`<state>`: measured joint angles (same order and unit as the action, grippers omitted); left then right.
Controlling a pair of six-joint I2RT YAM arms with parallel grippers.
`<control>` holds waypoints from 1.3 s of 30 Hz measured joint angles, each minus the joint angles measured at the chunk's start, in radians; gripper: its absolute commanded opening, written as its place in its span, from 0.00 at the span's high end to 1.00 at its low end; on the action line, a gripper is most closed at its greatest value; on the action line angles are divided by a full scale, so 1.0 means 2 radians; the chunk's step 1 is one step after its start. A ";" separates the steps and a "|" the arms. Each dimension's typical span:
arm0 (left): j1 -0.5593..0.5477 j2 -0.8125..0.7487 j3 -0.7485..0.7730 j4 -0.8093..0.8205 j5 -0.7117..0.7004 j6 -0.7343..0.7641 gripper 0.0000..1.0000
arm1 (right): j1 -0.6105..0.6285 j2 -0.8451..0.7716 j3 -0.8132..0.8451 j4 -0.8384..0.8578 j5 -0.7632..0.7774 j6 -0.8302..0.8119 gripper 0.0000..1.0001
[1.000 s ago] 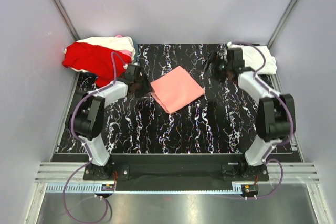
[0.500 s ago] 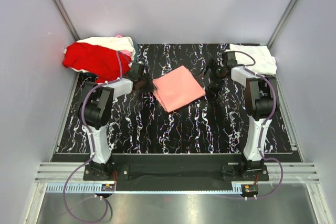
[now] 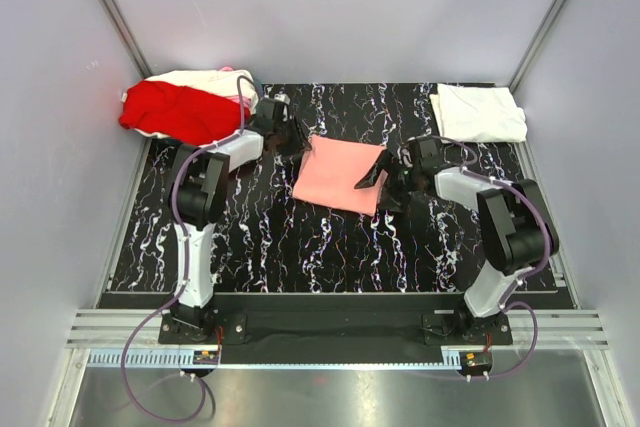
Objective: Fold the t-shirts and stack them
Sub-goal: Neatly place the folded tshirt to the corner
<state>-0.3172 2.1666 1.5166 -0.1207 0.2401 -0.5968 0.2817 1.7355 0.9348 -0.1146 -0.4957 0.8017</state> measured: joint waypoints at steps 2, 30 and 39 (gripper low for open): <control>0.000 0.000 0.022 -0.025 -0.001 0.006 0.57 | -0.002 -0.019 0.010 -0.032 0.005 -0.009 0.00; 0.001 -0.425 -0.114 -0.300 -0.082 0.046 0.46 | -0.105 0.160 0.184 -0.052 -0.038 -0.047 0.22; 0.001 -0.575 -0.170 -0.379 -0.128 0.057 0.42 | -0.096 0.195 0.197 -0.035 -0.056 -0.033 0.70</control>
<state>-0.3161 1.0172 1.1763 -0.8791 -0.0162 -0.4820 0.0898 2.1262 1.3289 -0.1848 -0.6067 0.7364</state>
